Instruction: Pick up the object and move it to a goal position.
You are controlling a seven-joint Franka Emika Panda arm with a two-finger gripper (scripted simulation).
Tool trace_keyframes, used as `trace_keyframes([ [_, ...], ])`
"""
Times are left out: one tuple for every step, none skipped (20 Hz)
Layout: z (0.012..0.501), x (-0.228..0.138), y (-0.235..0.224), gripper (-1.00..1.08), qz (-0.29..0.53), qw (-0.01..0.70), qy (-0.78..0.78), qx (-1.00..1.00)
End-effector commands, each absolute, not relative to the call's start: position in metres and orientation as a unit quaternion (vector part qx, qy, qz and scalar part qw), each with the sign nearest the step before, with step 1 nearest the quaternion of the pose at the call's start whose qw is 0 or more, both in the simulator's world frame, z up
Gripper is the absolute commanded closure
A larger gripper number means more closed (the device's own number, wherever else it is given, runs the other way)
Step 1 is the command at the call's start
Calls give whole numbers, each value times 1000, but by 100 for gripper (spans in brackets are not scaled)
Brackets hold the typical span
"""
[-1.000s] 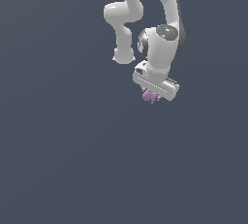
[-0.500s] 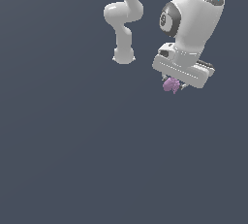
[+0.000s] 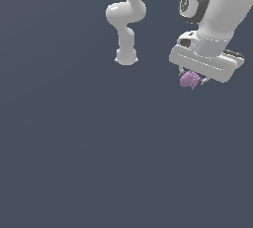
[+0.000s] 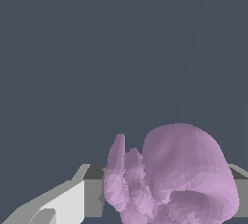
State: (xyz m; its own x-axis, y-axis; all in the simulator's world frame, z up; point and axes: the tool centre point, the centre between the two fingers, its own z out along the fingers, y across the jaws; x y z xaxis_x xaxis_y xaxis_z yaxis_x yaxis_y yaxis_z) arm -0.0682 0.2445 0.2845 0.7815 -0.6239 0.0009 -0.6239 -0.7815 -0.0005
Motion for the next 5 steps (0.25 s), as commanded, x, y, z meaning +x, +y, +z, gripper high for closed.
trace_keyframes([
  [289, -67, 249, 108, 0, 0, 331, -944],
  [290, -66, 250, 108, 0, 0, 331, -944],
  [291, -66, 250, 108, 0, 0, 331, -944],
  [291, -66, 251, 108, 0, 0, 331, -944],
  [291, -66, 251, 108, 0, 0, 331, -944],
])
